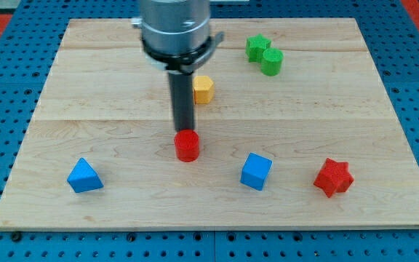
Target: Place the red circle and blue cube at the bottom center of the board
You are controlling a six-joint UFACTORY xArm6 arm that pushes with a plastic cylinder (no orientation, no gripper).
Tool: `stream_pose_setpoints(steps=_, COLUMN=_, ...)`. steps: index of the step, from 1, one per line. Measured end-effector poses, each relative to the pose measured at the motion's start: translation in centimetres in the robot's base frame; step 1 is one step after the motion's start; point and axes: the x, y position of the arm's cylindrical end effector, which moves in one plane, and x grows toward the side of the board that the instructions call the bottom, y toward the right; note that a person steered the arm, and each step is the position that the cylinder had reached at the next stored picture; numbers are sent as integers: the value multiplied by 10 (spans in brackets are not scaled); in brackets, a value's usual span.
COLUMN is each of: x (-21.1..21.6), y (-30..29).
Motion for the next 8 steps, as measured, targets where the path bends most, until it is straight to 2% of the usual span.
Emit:
stream_pose_setpoints(steps=1, x=13, y=-30)
stream_pose_setpoints(steps=2, x=23, y=-12)
stream_pose_setpoints(steps=3, x=11, y=-6)
stream_pose_setpoints(steps=5, x=40, y=39)
stream_pose_setpoints(steps=6, x=40, y=37)
stream_pose_setpoints(steps=7, x=18, y=57)
stream_pose_setpoints(steps=8, x=24, y=59)
